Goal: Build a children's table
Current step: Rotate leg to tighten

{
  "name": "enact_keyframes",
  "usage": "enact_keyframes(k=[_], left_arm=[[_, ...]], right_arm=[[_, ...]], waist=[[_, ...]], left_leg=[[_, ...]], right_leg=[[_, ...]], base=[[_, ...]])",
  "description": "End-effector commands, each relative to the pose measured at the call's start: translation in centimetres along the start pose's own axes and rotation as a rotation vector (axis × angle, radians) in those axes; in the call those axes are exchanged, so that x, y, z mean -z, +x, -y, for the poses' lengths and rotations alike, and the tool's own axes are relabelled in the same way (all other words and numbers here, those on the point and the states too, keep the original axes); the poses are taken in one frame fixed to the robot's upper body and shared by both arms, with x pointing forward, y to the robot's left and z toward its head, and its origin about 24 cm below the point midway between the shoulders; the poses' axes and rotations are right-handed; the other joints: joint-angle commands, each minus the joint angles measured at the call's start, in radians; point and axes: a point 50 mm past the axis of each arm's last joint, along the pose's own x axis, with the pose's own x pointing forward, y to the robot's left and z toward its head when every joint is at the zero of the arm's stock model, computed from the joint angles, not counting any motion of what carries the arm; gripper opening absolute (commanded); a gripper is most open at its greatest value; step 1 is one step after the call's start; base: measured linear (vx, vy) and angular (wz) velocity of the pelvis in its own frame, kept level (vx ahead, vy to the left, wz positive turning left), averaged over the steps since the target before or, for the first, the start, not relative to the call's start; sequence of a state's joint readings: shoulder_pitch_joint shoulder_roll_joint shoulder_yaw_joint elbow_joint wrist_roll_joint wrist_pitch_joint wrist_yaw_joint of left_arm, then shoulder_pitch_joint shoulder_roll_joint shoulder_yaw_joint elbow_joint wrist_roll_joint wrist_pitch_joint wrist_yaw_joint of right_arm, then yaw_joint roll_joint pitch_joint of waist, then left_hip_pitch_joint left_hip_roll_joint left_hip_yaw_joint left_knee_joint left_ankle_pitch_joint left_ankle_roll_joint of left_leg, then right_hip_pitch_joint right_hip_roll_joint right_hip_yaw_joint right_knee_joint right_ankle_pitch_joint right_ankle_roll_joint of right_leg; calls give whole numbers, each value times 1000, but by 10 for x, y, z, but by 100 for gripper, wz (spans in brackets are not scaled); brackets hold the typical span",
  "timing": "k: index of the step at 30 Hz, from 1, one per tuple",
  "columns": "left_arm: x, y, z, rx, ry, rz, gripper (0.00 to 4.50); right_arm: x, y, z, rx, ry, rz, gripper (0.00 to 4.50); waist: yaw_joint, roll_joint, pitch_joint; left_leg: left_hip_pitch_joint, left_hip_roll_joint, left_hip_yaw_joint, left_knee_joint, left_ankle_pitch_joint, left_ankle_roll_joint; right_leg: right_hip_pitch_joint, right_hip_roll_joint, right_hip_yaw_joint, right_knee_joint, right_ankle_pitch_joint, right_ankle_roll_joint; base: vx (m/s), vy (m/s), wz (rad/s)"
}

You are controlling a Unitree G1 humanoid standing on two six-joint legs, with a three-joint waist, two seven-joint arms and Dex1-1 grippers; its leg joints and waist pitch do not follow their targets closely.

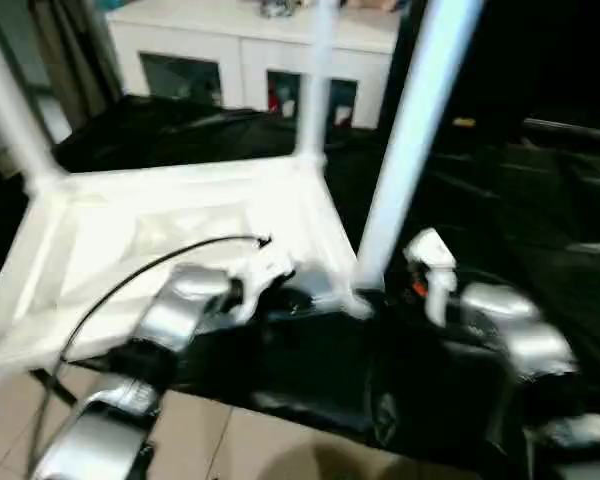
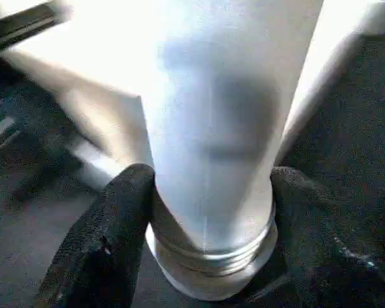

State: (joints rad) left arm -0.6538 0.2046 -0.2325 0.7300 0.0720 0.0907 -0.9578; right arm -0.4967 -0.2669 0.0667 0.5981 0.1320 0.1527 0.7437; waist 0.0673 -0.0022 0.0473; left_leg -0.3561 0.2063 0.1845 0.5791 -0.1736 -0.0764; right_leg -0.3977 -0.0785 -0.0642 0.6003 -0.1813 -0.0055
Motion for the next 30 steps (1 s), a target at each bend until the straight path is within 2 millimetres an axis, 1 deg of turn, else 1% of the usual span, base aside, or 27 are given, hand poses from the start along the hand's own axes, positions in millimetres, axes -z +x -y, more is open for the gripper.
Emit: enact_keyframes(k=[1, 2, 3, 4, 5, 6, 8, 9, 10, 12, 13, 14, 15, 16, 17, 18, 19, 20, 21, 22, 23, 24, 25, 26, 28, 29, 30], left_arm=[[-4, 17, 5, -64, -35, 4, 0], [-10, 26, 6, -101, -40, 14, 0], [-10, 26, 6, -101, -40, 14, 0], [-13, 29, 7, -109, -38, 20, 0], [-18, 34, 10, -98, -28, 35, 0], [-21, 36, 11, -89, -22, 45, 0], [-25, 39, 14, -68, -7, 68, 0], [-26, 39, 15, -57, 0, 73, 0], [-27, 39, 15, -44, 8, 79, 0], [-26, 38, 16, -21, 18, 88, 0], [-25, 37, 16, -18, 19, 89, 0], [-25, 37, 16, -18, 19, 89, 0], [-23, 33, 16, 8, 26, 95, 0], [-23, 33, 16, 8, 26, 95, 0], [-21, 30, 16, 30, 38, 101, 0], [-19, 23, 17, 91, 58, 126, 0], [-18, 19, 17, 118, 58, 133, 0], [-17, 18, 18, 122, 58, 133, 0], [-15, 13, 17, 145, 54, 135, 0], [-14, 12, 17, 150, 54, 135, 0], [-13, 8, 15, 157, 52, 136, 0], [-13, 7, 15, 158, 52, 136, 0], [-12, 5, 14, 161, 49, 137, 0], [-11, 2, 13, 168, 46, 138, 0], [-10, -3, 13, 198, 40, 140, 0], [-10, -3, 13, 198, 40, 140, 0], [-7, -9, 13, 232, 34, 141, 0]], right_arm=[[21, 11, -8, 102, 34, -104, 255], [19, 22, -13, 168, 82, -82, 255], [19, 22, -13, 168, 82, -82, 255], [18, 26, -16, 191, 101, -74, 255], [15, 32, -21, 195, 104, -58, 255], [13, 34, -25, 189, 102, -41, 255], [6, 38, -31, 160, 80, 7, 255], [4, 39, -33, 142, 82, 31, 255], [1, 39, -34, 120, 91, 53, 290], [-4, 36, -31, 91, 111, 95, 324], [-5, 35, -30, 81, 115, 102, 327], [-5, 35, -30, 81, 115, 102, 334], [-9, 29, -25, 44, 104, 117, 349], [-9, 29, -25, 44, 104, 117, 361], [-9, 23, -22, 0, 86, 102, 368], [-8, 12, -17, -84, 30, 69, 372], [-6, 6, -15, -129, 10, 51, 381], [-6, 5, -15, -136, 7, 49, 381], [-5, -4, -11, -179, -17, 32, 381], [-5, -7, -9, -192, -28, 27, 381], [-5, -14, -6, -220, -51, 13, 381], [-5, -16, -5, -227, -58, 10, 381], [-4, -20, -3, -250, -71, -3, 381], [-4, -25, -1, -272, -81, -16, 381], [-5, -33, 4, -298, -85, -32, 381], [-5, -33, 4, -298, -85, -32, 381], [-6, -40, 6, -348, -81, -48, 381]], waist=[[-3, -13, -49], [-6, -11, -49], [-9, -11, -48], [-8, -12, -48], [-8, -10, -48], [-8, -8, -49], [-8, -9, -51], [-9, -9, -51], [-9, -9, -51], [-6, -8, -53], [-5, -9, -53], [-5, -9, -53], [-3, -10, -54], [-3, -11, -55], [-1, -10, -55], [2, -13, -57], [3, -14, -58], [7, -14, -59], [10, -15, -60], [11, -15, -60], [16, -15, -64], [22, -13, -66], [24, -13, -67], [26, -11, -69], [27, -12, -69], [27, -12, -68], [28, -12, -68]], left_leg=[[10, 15, -11, -69, -304, 0], [16, 13, -11, -67, -324, 1], [15, 13, -14, -68, -331, 3], [15, 12, -14, -68, -335, 6], [17, 12, -14, -68, -346, 10], [15, 12, -15, -70, -346, 11], [10, 14, -18, -74, -343, 13], [12, 15, -17, -74, -346, 15], [12, 14, -16, -74, -348, 17], [9, 17, -15, -74, -334, 25], [10, 17, -14, -74, -331, 28], [7, 17, -14, -75, -321, 30], [5, 17, -13, -74, -307, 32], [6, 17, -12, -73, -302, 35], [6, 18, -10, -72, -293, 43], [4, 18, -9, -70, -278, 52], [0, 18, -10, -69, -266, 58], [-3, 20, -9, -67, -241, 70], [-1, 21, -6, -65, -224, 77], [-2, 21, -5, -64, -213, 80], [-2, 21, -4, -61, -185, 84], [-5, 23, -3, -60, -153, 89], [-4, 24, -3, -59, -140, 91], [-3, 26, -2, -57, -124, 97], [-6, 26, -1, -55, -117, 111], [-8, 25, 0, -54, -121, 114], [-5, 25, 1, -54, -139, 115]], right_leg=[[32, -62, 34, -102, -488, -132], [28, -62, 32, -109, -524, -119], [28, -62, 31, -110, -541, -111], [28, -62, 30, -114, -551, -105], [24, -62, 29, -117, -566, -98], [26, -63, 29, -120, -562, -93], [30, -63, 27, -118, -542, -90], [28, -62, 29, -117, -525, -96], [27, -61, 30, -116, -518, -99], [30, -63, 33, -111, -472, -117], [30, -62, 34, -110, -458, -123], [33, -62, 35, -105, -434, -135], [35, -63, 36, -103, -412, -143], [36, -62, 36, -102, -403, -147], [37, -62, 37, -100, -382, -156], [40, -62, 38, -97, -358, -162], [44, -63, 37, -93, -341, -167], [48, -64, 39, -89, -305, -174], [46, -64, 40, -84, -276, -187], [46, -63, 40, -84, -265, -193], [49, -62, 39, -78, -232, -201], [51, -61, 38, -71, -186, -213], [49, -60, 38, -67, -160, -220], [50, -58, 37, -61, -112, -238], [51, -57, 36, -55, -66, -256], [52, -57, 36, -54, -64, -258], [51, -59, 35, -57, -89, -258]], base=[[0, 0, 0], [0, 0, 0], [0, 0, 0], [0, 0, 0], [0, 0, 0], [0, 0, 0], [0, 0, 0], [0, 0, 0], [0, 0, 0], [0, 0, 0], [0, 0, 0], [0, 0, 0], [0, 0, 0], [0, 0, 0], [0, 0, 0], [0, 0, 0], [0, 0, 0], [0, 0, 0], [0, 0, 0], [0, 0, 0], [0, 0, 0], [0, 0, 0], [0, 0, 0], [0, 0, 0], [0, 0, 0], [0, 0, 0], [0, 0, 0]])
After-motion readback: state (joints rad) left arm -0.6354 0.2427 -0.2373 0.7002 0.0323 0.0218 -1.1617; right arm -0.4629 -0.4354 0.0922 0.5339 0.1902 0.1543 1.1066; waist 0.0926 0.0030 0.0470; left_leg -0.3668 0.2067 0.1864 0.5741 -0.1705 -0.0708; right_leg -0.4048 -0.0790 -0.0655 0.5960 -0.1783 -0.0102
